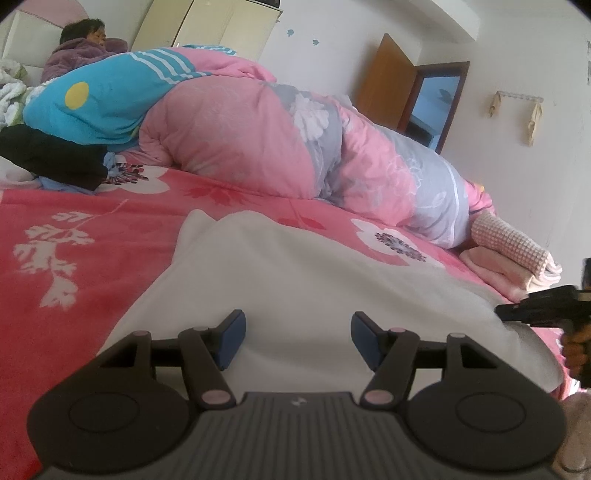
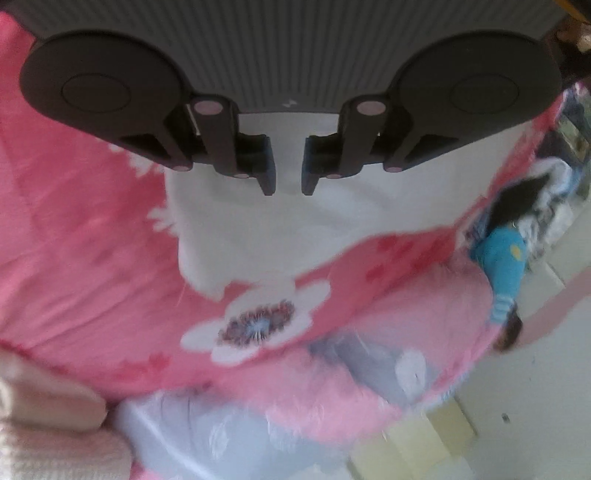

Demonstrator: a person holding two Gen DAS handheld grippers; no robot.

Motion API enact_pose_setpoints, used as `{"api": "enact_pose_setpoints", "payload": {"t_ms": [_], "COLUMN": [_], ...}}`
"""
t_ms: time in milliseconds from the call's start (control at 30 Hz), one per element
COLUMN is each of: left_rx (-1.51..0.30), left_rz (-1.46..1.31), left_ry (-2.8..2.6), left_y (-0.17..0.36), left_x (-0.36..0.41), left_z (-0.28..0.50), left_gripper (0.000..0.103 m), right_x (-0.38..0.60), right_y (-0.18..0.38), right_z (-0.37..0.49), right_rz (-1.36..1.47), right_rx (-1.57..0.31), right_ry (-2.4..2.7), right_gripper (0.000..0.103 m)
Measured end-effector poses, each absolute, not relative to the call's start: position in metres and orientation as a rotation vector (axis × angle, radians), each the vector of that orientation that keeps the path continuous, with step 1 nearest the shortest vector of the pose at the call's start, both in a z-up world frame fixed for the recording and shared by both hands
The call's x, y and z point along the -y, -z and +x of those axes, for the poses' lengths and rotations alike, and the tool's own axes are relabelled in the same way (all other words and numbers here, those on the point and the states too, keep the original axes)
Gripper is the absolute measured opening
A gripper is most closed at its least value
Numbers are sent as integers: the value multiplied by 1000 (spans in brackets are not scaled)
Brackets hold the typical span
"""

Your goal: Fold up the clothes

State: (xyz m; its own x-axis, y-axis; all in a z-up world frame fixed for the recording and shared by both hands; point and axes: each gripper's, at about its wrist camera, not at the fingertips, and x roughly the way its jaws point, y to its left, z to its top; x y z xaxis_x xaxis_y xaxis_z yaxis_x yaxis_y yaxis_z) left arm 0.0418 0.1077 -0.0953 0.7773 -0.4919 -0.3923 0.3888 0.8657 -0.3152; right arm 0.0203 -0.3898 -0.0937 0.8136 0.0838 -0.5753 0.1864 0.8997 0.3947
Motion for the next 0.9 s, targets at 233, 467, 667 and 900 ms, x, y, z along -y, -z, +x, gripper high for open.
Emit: {"api": "enact_pose_setpoints", "payload": {"t_ms": [233, 467, 667, 900], "left_rx": [-487, -500, -510, -523], "left_rz": [-207, -205, -220, -231], "left_ry": [480, 482, 486, 497], "left_y": [96, 96, 97, 99], "left_x": [-109, -113, -122, -129], "left_z": [39, 36, 34, 34], "left_gripper": [65, 65, 65, 65], "right_x": [360, 249, 225, 199], "right_y": [65, 71, 82, 60], "right_z": [39, 65, 123, 130], "right_rz": [203, 207, 212, 222], "right_rx": [-570, -722, -772, -778], "right_ry": [195, -446, -269, -491], "right_gripper": [17, 18, 15, 22]}}
